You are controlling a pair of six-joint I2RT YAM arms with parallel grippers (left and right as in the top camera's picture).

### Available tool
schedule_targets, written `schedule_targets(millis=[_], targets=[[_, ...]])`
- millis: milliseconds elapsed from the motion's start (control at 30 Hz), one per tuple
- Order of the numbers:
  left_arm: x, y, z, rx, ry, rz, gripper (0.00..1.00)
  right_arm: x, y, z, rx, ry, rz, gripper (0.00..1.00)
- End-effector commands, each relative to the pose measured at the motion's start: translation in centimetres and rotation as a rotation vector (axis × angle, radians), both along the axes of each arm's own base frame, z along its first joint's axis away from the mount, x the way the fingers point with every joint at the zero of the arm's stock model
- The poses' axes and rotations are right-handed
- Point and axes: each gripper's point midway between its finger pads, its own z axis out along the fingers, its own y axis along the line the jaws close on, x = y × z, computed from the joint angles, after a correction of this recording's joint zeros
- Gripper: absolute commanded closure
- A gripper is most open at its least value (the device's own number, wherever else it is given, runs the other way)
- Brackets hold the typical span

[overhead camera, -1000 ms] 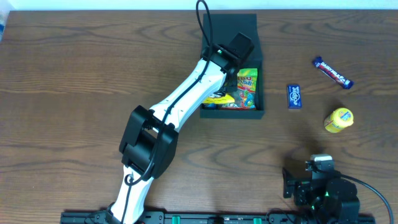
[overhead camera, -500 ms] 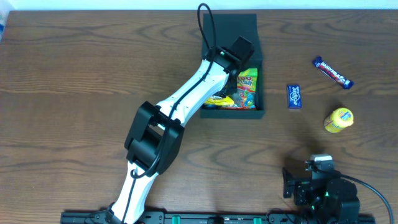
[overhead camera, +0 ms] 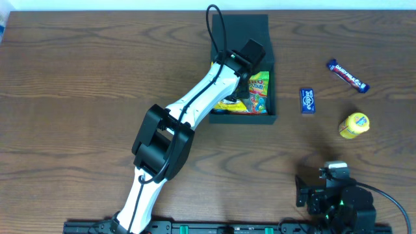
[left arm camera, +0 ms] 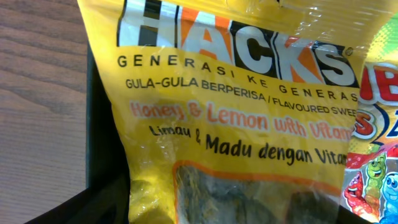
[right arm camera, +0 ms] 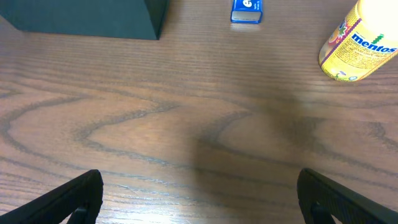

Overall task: Pack container
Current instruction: 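Lift the Hacks bag with the left gripper and carry it into the box, then open the left gripper and retract the left arm to the left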

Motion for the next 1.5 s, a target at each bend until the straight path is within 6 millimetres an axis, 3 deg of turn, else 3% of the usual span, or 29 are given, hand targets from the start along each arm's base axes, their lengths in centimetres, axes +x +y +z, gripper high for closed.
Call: schedule_targets(millis=[0,300,433,633,933,1267,1467], targets=[[0.9,0.7,1.9,-0.001,-0.049,0.029,0.19,-0.1,-0.1,-0.3,-0.007,0.007,0.001,0.01],[0.2,2.0,10.7,-0.061,-0.192,0.041,0.07,-0.1,-0.1,-0.3,-0.007,0.007,0.001,0.01],[-1.0,4.2,14.4,-0.023,-0.244,0.059,0.02,-0.1,-0.1,-0.3,-0.007,0.007,0.001,0.01],[-4.7,9.0,18.4,0.112,-0.261,0.080,0.05,-0.1,-0.1,-0.3,-0.007,0.007,0.001,0.01],[-8.9,12.3,19.8,0.092,-0.336,0.078,0.05,-0.1,-0.1,-0.3,-0.007,0.007,0.001,0.01],[-14.9,16.0,17.5,0.017,-0.393,-0.023,0.05,-0.1,-0.1,-0.3,-0.008,0.007,0.001,0.01],[-17.0,18.6,16.1,0.026,-0.400,0.013,0.05,-0.1,-0.1,-0.3,-0.007,0.007,0.001,0.01]])
